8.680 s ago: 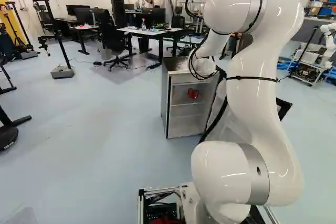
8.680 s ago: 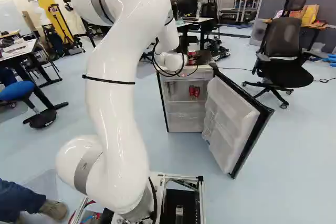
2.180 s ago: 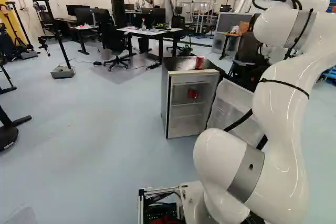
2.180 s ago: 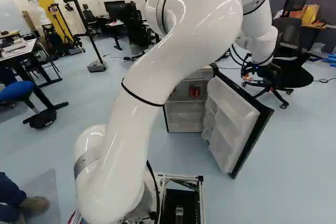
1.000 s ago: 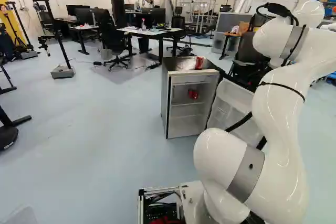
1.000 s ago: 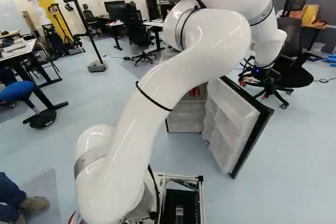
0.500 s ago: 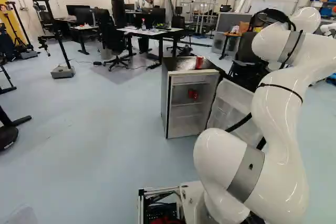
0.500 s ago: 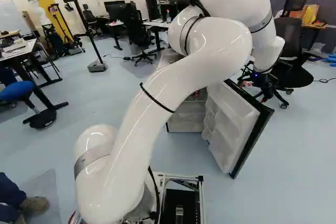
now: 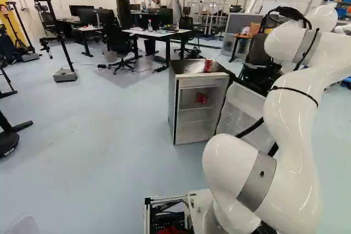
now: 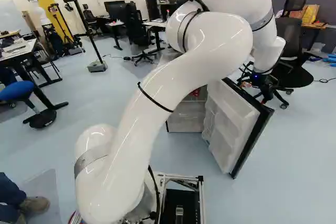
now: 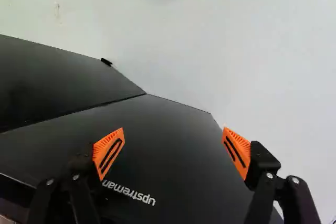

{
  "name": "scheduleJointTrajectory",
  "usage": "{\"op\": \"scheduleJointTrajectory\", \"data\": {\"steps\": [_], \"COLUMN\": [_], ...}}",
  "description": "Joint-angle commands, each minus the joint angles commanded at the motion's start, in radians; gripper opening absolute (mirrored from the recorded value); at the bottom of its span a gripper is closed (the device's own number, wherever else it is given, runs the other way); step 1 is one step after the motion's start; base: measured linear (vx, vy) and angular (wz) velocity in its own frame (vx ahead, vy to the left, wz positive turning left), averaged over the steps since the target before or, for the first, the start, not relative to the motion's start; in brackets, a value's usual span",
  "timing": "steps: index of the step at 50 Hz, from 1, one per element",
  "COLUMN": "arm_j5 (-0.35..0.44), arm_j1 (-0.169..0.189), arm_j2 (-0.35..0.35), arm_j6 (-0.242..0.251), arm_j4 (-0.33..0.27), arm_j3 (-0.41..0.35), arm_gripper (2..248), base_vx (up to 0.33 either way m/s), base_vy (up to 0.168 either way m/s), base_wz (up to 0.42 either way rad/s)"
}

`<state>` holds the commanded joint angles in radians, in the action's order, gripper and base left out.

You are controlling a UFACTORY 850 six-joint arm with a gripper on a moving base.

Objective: Grab a drink from the fridge

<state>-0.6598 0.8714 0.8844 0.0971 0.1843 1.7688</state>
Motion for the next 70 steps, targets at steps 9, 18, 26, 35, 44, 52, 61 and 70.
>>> {"op": "scheduleJointTrajectory", "data": {"steps": [9, 18, 26, 35, 44, 52, 61, 70], "arm_j5": [0.0, 0.0, 0.0, 0.0, 0.0, 0.0, 0.0, 0.0], "arm_j1": [0.002, 0.003, 0.004, 0.005, 0.005, 0.006, 0.005, 0.004], "arm_j2": [-0.018, -0.034, -0.049, -0.065, -0.081, -0.095, -0.112, -0.13], "arm_j6": [0.0, 0.0, 0.0, 0.0, 0.0, 0.0, 0.0, 0.0], "arm_j4": [0.0, 0.0, 0.0, 0.0, 0.0, 0.0, 0.0, 0.0], "arm_j3": [-0.029, -0.055, -0.079, -0.105, -0.131, -0.155, -0.182, -0.21], "arm_gripper": [247, 247, 247, 247, 247, 247, 247, 247], "base_vx": [0.0, 0.0, 0.0, 0.0, 0.0, 0.0, 0.0, 0.0], "base_vy": [0.0, 0.0, 0.0, 0.0, 0.0, 0.0, 0.0, 0.0], "base_wz": [0.0, 0.0, 0.0, 0.0, 0.0, 0.0, 0.0, 0.0]}}
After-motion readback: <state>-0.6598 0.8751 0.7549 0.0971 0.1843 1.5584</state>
